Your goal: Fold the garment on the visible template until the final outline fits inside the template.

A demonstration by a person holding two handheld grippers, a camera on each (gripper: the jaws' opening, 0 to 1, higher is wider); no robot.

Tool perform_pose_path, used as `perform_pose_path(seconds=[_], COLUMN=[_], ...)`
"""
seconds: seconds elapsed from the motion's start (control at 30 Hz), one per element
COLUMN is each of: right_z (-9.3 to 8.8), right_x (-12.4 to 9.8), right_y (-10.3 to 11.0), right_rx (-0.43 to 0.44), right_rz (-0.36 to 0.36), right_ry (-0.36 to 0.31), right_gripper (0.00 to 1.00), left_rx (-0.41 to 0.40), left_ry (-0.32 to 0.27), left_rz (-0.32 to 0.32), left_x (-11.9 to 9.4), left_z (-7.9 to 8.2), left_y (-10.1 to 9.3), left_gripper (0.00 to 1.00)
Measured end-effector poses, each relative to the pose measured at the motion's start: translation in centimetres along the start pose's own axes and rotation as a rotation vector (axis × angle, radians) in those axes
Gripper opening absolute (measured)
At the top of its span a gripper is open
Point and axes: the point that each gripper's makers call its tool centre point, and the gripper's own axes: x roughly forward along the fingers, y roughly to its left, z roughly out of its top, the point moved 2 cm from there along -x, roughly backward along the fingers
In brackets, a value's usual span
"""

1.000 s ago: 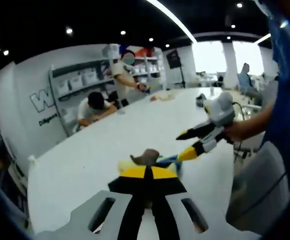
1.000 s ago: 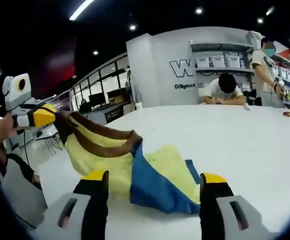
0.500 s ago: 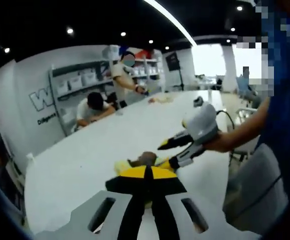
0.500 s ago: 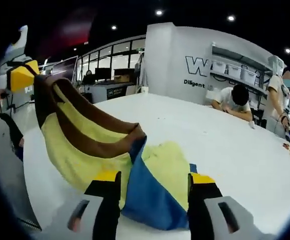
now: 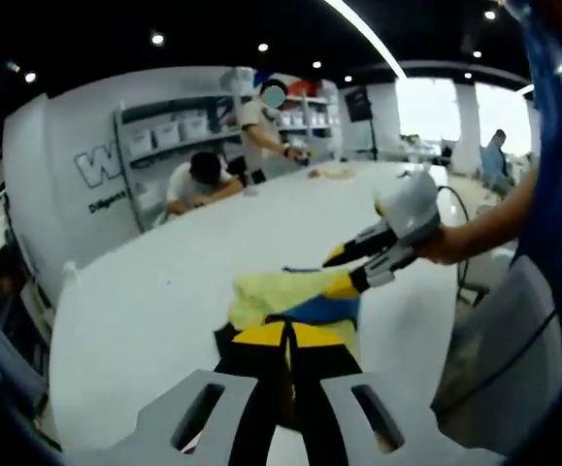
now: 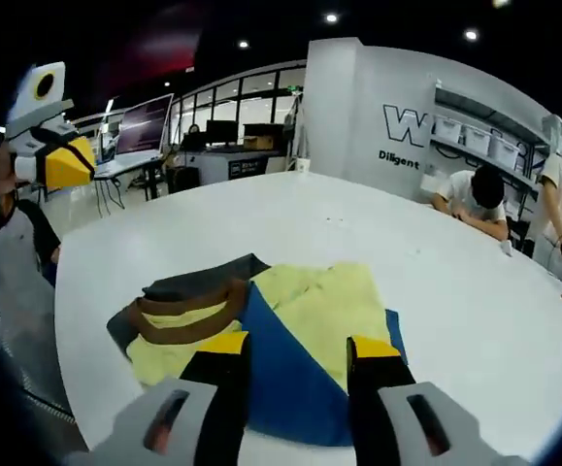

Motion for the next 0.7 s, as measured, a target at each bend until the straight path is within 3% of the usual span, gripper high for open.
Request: perform_pose_path(seconds=[0.17,0.2,0.33,0.53,0.7], right_z=[-0.9,-1.6,-1.3,-1.3,-1.3], right_x=[0.5,1.5,1.7,1.6,0.9], right_y=[2.4,2.7,3.3,3.3,2.7], right_rx=[-0.058,-0.093,-0.153,-0.173,-0.161], right_rz=[0.039,0.039,0.033,0.03,0.021], right_ry=[0.034,0.041,0.053,0.051,0.044], right_gripper=[0.39,0.4,0.42,0.43,0.42], left_rx=[-0.087,-0.103,-0.149,-0.21,-0.285], left_ry=[0.1,0.116,0.213,0.311,0.316], left_rz=[0.006,0.004,0.026,0.028,0.043], left_x=[0.7,1.0,1.9,3.8,4.8], left_z=[-4.6,-5.6,-9.3,-12.6,-13.4], left_y=[-0.5,-0.7,-1.1,-2.4,-2.5], left_gripper=[0.0,0.01,0.13,0.18,0.22])
